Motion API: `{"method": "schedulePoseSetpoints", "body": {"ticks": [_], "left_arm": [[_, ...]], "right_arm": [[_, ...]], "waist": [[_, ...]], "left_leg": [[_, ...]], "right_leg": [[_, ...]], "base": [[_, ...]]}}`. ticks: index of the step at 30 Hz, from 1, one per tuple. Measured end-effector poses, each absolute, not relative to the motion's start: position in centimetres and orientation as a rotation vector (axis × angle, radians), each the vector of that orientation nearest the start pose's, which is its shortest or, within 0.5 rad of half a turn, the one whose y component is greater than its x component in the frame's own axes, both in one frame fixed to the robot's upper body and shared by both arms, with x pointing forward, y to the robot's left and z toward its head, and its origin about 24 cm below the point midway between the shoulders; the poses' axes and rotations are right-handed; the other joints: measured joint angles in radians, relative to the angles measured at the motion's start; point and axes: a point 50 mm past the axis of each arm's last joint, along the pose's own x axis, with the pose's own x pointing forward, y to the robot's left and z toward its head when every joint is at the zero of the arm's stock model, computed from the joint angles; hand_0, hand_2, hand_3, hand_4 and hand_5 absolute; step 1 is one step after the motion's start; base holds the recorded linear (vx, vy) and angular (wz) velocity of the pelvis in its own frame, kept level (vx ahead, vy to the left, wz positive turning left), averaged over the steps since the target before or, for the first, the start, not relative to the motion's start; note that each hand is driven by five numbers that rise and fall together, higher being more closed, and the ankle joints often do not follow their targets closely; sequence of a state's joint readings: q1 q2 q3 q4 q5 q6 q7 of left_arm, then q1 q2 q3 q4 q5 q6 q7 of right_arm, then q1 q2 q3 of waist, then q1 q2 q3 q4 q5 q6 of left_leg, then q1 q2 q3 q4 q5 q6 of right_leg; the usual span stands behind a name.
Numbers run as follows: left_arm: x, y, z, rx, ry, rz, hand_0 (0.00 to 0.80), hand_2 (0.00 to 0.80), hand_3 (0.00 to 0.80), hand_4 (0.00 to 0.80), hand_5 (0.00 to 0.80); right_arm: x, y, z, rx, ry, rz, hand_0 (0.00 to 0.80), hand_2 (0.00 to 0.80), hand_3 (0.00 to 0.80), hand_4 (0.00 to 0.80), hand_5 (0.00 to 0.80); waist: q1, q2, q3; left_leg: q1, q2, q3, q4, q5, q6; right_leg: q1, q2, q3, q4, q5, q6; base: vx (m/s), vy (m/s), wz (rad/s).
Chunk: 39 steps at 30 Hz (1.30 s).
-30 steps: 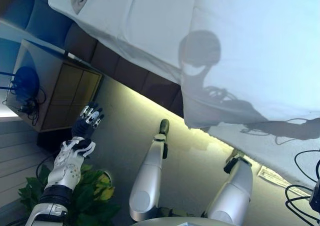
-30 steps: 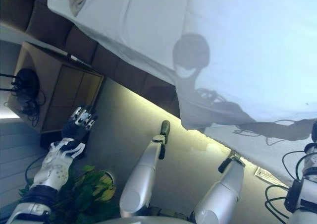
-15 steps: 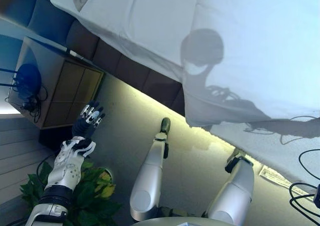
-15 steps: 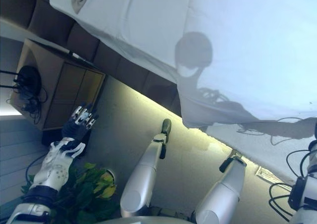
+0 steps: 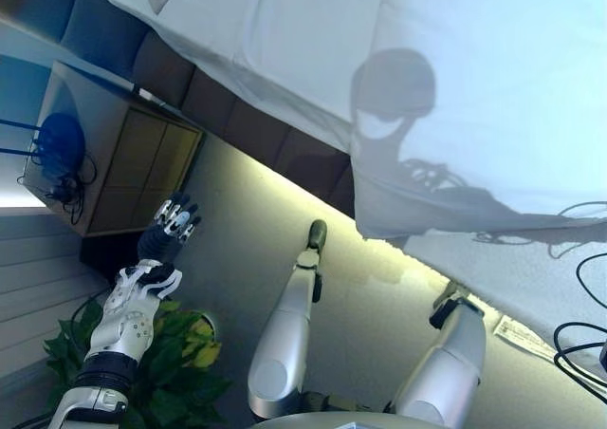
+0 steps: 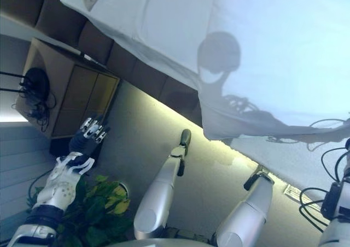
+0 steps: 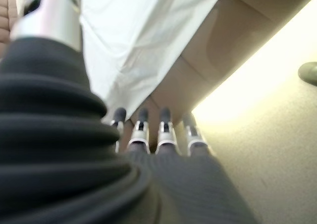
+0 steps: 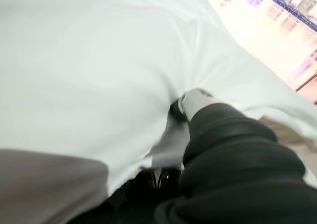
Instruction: Make the bed neatly
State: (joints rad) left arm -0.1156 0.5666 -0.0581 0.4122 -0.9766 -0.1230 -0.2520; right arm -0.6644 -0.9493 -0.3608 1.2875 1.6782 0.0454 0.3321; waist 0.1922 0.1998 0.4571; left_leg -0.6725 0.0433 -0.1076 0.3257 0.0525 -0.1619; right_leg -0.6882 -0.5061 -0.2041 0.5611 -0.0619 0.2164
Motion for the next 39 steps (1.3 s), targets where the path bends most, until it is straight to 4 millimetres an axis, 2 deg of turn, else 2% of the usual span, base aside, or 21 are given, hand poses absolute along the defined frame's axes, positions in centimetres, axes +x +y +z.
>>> {"method": "schedulePoseSetpoints", "body": {"ticks": [4, 8, 14, 16, 20, 23, 30, 34, 39], "left_arm": [[26.5, 27.5, 3.3, -0.397, 0.061, -0.038, 0.000, 0.000, 0.000, 0.000, 0.000], [26.6, 27.1, 3.3, -0.408, 0.055, -0.038, 0.000, 0.000, 0.000, 0.000, 0.000], [27.2, 25.0, 2.8, -0.483, 0.061, -0.025, 0.000, 0.000, 0.000, 0.000, 0.000], [27.3, 24.4, 2.5, -0.505, 0.092, -0.033, 0.000, 0.000, 0.000, 0.000, 0.000], [28.3, 20.8, 1.2, -0.604, 0.200, -0.111, 0.000, 0.000, 0.000, 0.000, 0.000], [28.9, 17.2, 0.4, -0.676, 0.297, -0.192, 0.000, 0.000, 0.000, 0.000, 0.000], [29.1, 9.9, 0.3, -0.956, 0.456, -0.287, 0.000, 0.000, 0.000, 0.000, 0.000], [28.2, 7.6, -0.8, -1.173, 0.611, -0.261, 0.000, 0.000, 0.000, 0.000, 0.000], [26.3, 5.1, -2.2, -1.513, 0.821, -0.212, 0.000, 0.000, 0.000, 0.000, 0.000]], "right_arm": [[25.9, -45.6, 13.8, 1.111, -0.516, -0.539, 0.800, 0.800, 0.800, 0.800, 0.800], [25.8, -44.7, 11.8, 1.052, -0.442, -0.512, 0.800, 0.800, 0.800, 0.800, 0.800], [27.0, -40.5, 7.4, 1.084, -0.338, -0.391, 0.800, 0.800, 0.800, 0.800, 0.800], [28.1, -38.3, 6.2, 1.125, -0.302, -0.337, 0.800, 0.800, 0.800, 0.800, 0.800], [29.9, -33.8, 4.2, 1.158, -0.188, -0.252, 0.800, 0.800, 0.800, 0.800, 0.800], [30.8, -31.1, 3.2, 1.164, -0.101, -0.224, 0.800, 0.800, 0.800, 0.800, 0.800], [33.1, -25.2, 4.5, 1.091, -0.003, -0.076, 0.800, 0.800, 0.800, 0.800, 0.800], [33.7, -22.7, 5.1, 1.049, 0.035, -0.026, 0.800, 0.800, 0.800, 0.800, 0.800], [34.0, -21.4, 5.9, 1.026, 0.036, -0.030, 0.800, 0.800, 0.800, 0.800, 0.800]], "waist": [[-0.005, 0.000, 0.000], [-0.015, 0.000, 0.000], [-0.022, -0.004, -0.001], [-0.039, -0.014, -0.005], [-0.068, -0.040, -0.017], [-0.087, -0.065, -0.032], [-0.140, -0.073, -0.037], [-0.153, -0.073, -0.037], [-0.153, -0.072, -0.035]], "left_leg": [[0.005, 0.000, -0.002, 0.000, -0.001, 0.002], [0.040, 0.006, -0.003, -0.010, -0.001, 0.003], [0.124, 0.025, -0.002, -0.048, -0.001, 0.003], [0.136, 0.033, -0.002, -0.055, 0.001, 0.002], [0.183, 0.040, 0.009, -0.070, 0.001, 0.002], [0.225, 0.041, 0.015, -0.082, 0.000, 0.001], [0.247, 0.050, 0.033, -0.083, 0.000, 0.001], [0.254, 0.061, 0.045, -0.087, 0.000, 0.001], [0.245, 0.067, 0.048, -0.085, -0.001, 0.000]], "right_leg": [[0.009, 0.001, -0.004, -0.001, 0.000, 0.000], [0.047, 0.006, -0.011, -0.013, 0.000, 0.000], [0.129, 0.023, -0.027, -0.035, -0.004, -0.006], [0.138, 0.032, -0.027, -0.037, -0.004, -0.008], [0.181, 0.039, -0.026, -0.050, -0.004, -0.008], [0.217, 0.041, -0.019, -0.068, -0.004, -0.006], [0.225, 0.052, 0.003, -0.078, 0.000, -0.011], [0.219, 0.062, 0.010, -0.080, 0.002, -0.015], [0.203, 0.066, 0.016, -0.075, 0.000, -0.019]], "base": [[-0.004, 0.008, 0.00], [0.000, 0.000, 0.00], [0.030, 0.002, -0.03], [0.031, 0.038, -0.05], [0.059, 0.063, -0.05], [0.060, 0.083, -0.06], [0.013, 0.069, -0.08], [-0.014, 0.018, -0.11], [-0.024, -0.015, -0.04]]}}
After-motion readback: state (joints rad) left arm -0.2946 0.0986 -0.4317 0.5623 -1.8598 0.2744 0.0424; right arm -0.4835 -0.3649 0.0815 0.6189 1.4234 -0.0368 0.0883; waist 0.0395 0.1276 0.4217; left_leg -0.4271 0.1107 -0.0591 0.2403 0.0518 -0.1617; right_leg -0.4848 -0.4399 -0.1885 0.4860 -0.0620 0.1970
